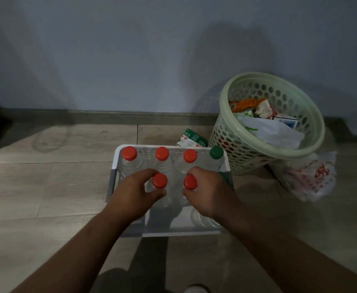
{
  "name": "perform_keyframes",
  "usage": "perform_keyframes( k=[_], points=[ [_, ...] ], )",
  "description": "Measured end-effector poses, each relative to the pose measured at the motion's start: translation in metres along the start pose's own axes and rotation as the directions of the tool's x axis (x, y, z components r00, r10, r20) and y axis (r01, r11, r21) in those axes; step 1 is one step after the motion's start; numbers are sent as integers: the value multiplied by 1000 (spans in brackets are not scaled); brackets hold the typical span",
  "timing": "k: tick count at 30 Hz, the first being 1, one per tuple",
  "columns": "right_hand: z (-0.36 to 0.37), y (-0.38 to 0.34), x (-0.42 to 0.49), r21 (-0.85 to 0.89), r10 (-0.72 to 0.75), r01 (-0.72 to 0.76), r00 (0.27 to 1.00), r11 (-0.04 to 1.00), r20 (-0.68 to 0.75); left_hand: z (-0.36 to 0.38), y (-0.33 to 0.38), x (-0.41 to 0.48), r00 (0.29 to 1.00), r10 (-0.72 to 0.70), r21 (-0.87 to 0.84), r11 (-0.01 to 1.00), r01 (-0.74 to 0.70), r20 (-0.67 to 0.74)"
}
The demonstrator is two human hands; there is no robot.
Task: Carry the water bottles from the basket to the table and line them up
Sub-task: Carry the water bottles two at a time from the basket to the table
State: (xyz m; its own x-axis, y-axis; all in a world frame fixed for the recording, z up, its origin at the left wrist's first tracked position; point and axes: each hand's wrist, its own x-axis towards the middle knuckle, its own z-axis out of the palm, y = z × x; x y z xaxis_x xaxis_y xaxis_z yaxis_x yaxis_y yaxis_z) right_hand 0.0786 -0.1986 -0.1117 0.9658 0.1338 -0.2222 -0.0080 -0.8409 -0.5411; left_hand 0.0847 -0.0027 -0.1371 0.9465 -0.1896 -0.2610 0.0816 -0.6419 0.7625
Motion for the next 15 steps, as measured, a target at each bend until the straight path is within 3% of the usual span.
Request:
perform_keyframes(
  k=[8,15],
  points=[
    [4,-7,5,-26,27,-27,1000,999,9,-17,-11,-18,994,5,5,1000,-5,-105],
    [14,-19,8,-58,16,-15,1000,998,14,-25,-21,-21,995,1,59,998,5,-96]
  ],
)
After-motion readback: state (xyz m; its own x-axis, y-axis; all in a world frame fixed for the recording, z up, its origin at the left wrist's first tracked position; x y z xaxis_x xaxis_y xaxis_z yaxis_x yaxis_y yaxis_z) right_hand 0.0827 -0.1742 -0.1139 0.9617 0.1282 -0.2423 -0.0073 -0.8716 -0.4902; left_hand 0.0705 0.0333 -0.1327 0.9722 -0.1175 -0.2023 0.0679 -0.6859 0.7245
